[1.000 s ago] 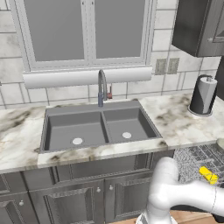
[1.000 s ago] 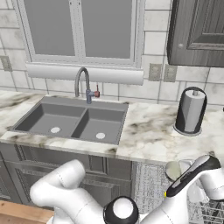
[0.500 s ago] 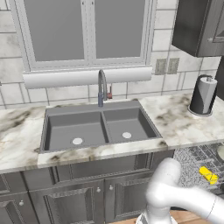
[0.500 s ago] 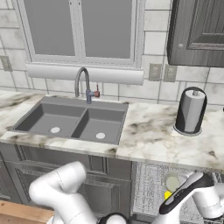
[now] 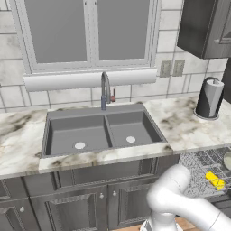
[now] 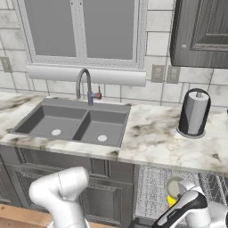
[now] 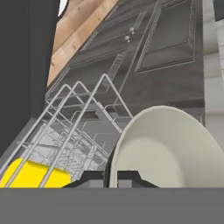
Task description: Pick up the cup and bowl from the counter, place them in the dishwasher, and close the dishwasher door.
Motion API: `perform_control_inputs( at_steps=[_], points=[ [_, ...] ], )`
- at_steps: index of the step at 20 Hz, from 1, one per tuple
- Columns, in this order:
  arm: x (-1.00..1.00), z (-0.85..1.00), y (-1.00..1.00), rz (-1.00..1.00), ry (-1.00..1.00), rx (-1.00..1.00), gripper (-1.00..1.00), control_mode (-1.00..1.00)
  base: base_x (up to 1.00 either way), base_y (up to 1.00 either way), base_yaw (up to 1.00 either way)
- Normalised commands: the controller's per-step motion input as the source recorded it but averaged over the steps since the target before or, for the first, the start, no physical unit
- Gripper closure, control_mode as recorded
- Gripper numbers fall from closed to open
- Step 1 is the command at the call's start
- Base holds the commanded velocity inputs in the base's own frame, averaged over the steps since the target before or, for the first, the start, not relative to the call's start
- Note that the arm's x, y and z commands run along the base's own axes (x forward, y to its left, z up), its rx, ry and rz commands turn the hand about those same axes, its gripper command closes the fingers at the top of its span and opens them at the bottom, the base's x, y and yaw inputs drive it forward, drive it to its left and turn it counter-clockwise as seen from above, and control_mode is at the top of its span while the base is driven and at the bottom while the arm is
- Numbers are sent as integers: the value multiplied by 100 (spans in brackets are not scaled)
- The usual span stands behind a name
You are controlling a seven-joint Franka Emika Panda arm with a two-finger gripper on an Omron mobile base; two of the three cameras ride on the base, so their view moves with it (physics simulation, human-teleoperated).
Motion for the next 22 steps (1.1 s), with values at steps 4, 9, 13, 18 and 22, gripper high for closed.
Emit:
perform_control_inputs(
  at_steps=[4,9,13,18,22],
  points=[
    [34,-20,0,0,0,0,100,-100,0,0,0],
    [33,-38,-2,0,0,0,100,-100,0,0,0],
    [14,-43,-16,0,0,0,100,-100,0,0,0],
    [16,-32,-36,0,0,0,100,-100,0,0,0],
    [26,-20,-42,0,0,0,100,-100,0,0,0]
  ],
)
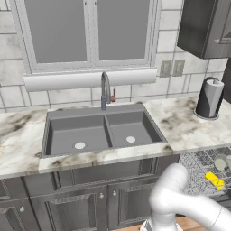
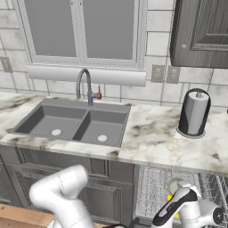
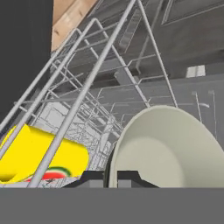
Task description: Pick up the cup and bowl from the counter, place them in the dishwasher, and close the dishwasher door.
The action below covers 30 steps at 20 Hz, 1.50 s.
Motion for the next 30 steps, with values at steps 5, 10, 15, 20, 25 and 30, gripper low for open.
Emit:
perform_control_inputs(
  at_steps=[5,10,15,20,25,30],
  points=[
    [35,-33,-41,0,0,0,100,-100,0,0,0],
    [13,-47,-36,0,0,0,100,-100,0,0,0],
    [0,-58,-27,0,-2,0,100,-100,0,0,0],
    [0,-61,-19,0,-3,0,100,-100,0,0,0],
    [-15,-56,-3,0,-9,0,-100,-100,0,0,0],
    [-14,-49,-7,0,-11,0,-100,-100,0,0,0]
  ],
)
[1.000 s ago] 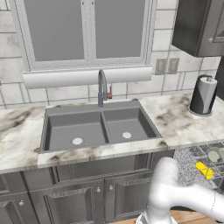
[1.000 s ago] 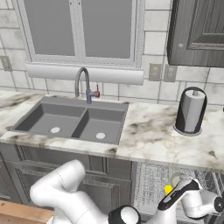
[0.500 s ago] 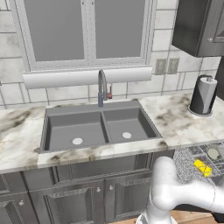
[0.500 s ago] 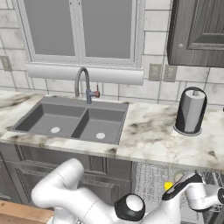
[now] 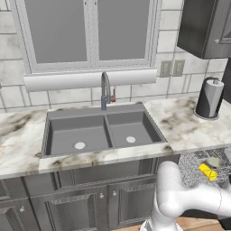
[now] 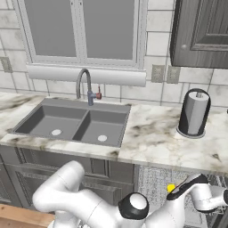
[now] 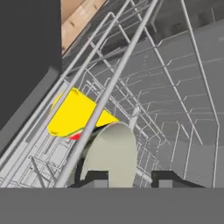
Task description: Pick up the cup and bowl from the counter, place them in the dishwasher, and close the dishwasher door.
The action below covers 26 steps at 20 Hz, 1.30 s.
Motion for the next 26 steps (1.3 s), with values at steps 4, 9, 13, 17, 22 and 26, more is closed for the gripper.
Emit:
perform_control_inputs(
  at_steps=[4,9,13,17,22,26],
  points=[
    [-24,-33,-4,0,-13,0,-100,-100,0,0,0],
    [-71,-7,0,0,-17,0,-100,-100,0,0,0],
    [-46,-1,0,0,-14,-2,-100,-100,0,0,0],
    [0,3,4,0,-4,-12,-100,-100,0,0,0],
    [0,24,16,0,0,-11,-100,-100,0,0,0],
    [0,29,13,0,0,-3,-100,-100,0,0,0]
  ],
)
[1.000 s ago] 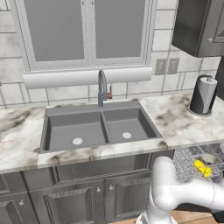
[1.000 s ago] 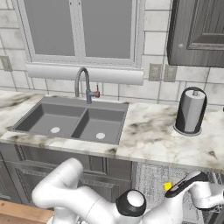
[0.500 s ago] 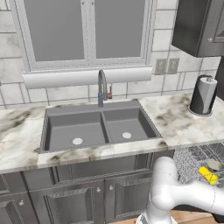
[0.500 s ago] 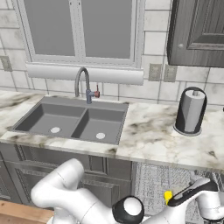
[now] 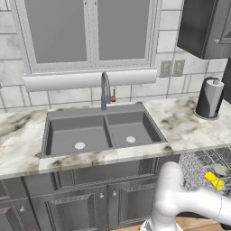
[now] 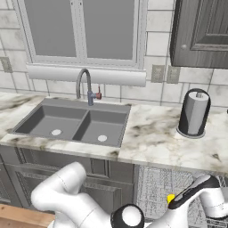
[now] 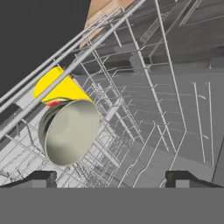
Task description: Pick up the cup and bowl from the counter, place them in the dishwasher, and close the dishwasher door.
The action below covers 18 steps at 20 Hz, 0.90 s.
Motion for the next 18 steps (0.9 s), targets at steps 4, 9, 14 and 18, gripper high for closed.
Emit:
perform_control_inputs(
  at_steps=[4,9,14,18],
  points=[
    [0,6,7,0,0,-1,-100,-100,0,0,0],
    [0,0,26,1,0,-2,-100,-100,0,0,0],
    [-6,-16,52,3,0,-9,-100,-100,0,0,0],
    [-1,-12,49,2,0,-9,-100,-100,0,0,0]
  ],
)
